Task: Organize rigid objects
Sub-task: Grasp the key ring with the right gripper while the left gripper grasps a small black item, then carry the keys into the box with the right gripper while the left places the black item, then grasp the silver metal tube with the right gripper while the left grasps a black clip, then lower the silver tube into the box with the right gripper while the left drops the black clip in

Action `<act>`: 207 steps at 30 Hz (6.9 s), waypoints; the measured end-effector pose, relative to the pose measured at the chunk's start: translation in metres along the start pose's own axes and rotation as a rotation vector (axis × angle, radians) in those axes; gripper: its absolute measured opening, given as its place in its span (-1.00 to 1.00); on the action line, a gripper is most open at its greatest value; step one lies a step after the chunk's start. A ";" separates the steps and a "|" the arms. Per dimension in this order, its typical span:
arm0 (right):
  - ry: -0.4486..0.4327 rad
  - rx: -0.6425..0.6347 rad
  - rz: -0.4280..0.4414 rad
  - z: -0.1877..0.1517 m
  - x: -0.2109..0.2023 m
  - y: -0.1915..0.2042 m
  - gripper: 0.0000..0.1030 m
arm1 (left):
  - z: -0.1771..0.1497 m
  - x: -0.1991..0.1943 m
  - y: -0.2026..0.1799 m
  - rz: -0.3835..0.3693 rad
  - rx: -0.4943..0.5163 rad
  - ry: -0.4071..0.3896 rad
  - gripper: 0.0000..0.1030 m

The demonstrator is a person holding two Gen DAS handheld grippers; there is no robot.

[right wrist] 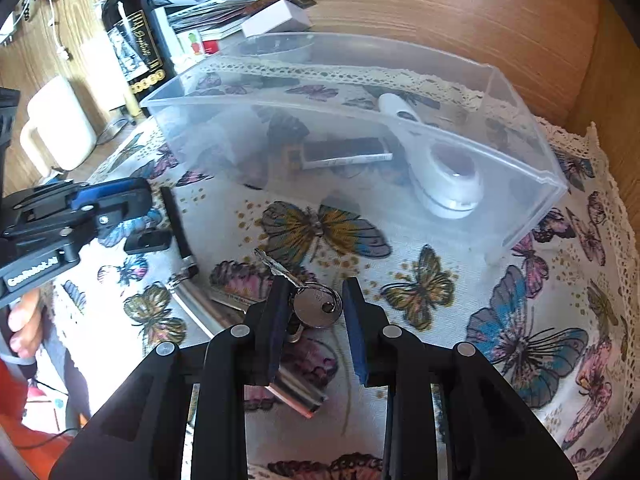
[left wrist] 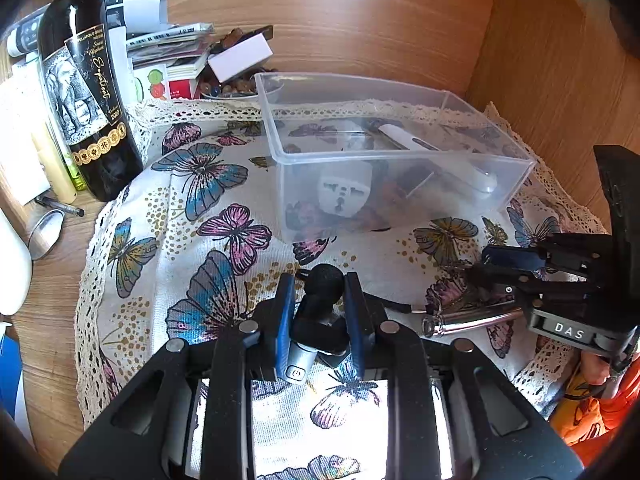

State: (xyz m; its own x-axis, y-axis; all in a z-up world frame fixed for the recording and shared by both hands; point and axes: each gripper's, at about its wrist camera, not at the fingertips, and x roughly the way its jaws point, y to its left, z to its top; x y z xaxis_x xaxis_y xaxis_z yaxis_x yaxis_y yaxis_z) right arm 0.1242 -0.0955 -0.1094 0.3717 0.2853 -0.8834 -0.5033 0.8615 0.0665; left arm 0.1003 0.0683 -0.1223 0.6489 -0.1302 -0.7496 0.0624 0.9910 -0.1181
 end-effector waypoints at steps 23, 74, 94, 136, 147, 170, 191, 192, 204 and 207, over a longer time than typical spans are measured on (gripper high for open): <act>-0.220 -0.022 -0.118 0.015 -0.065 -0.006 -0.55 | 0.032 -0.038 -0.016 -0.037 0.016 -0.158 -0.54; -0.247 -0.013 0.007 0.098 -0.019 -0.024 -0.58 | 0.101 0.037 -0.007 -0.014 -0.003 -0.112 -0.54; -0.261 -0.019 -0.073 0.080 -0.041 -0.023 0.21 | 0.088 -0.019 -0.022 0.006 0.037 -0.206 0.47; -0.018 -0.141 0.095 -0.023 -0.011 0.028 -0.72 | -0.016 0.009 -0.021 0.005 0.049 0.095 0.00; -0.111 -0.074 0.063 -0.015 -0.035 0.014 -0.72 | -0.011 0.019 -0.022 0.013 0.038 0.093 -0.50; -0.379 -0.006 -0.027 0.031 -0.096 -0.015 -0.72 | 0.032 -0.055 -0.023 0.033 0.026 -0.193 -0.50; -0.370 -0.042 -0.028 0.091 -0.046 -0.028 -0.72 | 0.092 0.000 -0.018 0.037 0.025 -0.172 -0.50; -0.361 -0.046 -0.021 0.092 -0.042 -0.028 -0.72 | 0.094 0.005 -0.019 0.039 0.027 -0.161 -0.50; -0.211 -0.045 -0.001 0.101 0.013 -0.025 -0.72 | 0.098 0.047 -0.028 0.035 0.061 -0.073 -0.50; -0.201 -0.050 0.004 0.101 0.016 -0.024 -0.72 | 0.099 0.053 -0.029 0.034 0.060 -0.059 -0.50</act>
State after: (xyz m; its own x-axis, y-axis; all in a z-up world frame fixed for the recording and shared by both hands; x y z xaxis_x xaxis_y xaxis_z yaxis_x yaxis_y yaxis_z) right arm 0.2210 -0.0690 -0.0787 0.5157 0.3708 -0.7724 -0.5412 0.8399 0.0419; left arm 0.2080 0.0355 -0.0942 0.6948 -0.0967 -0.7127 0.0842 0.9950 -0.0529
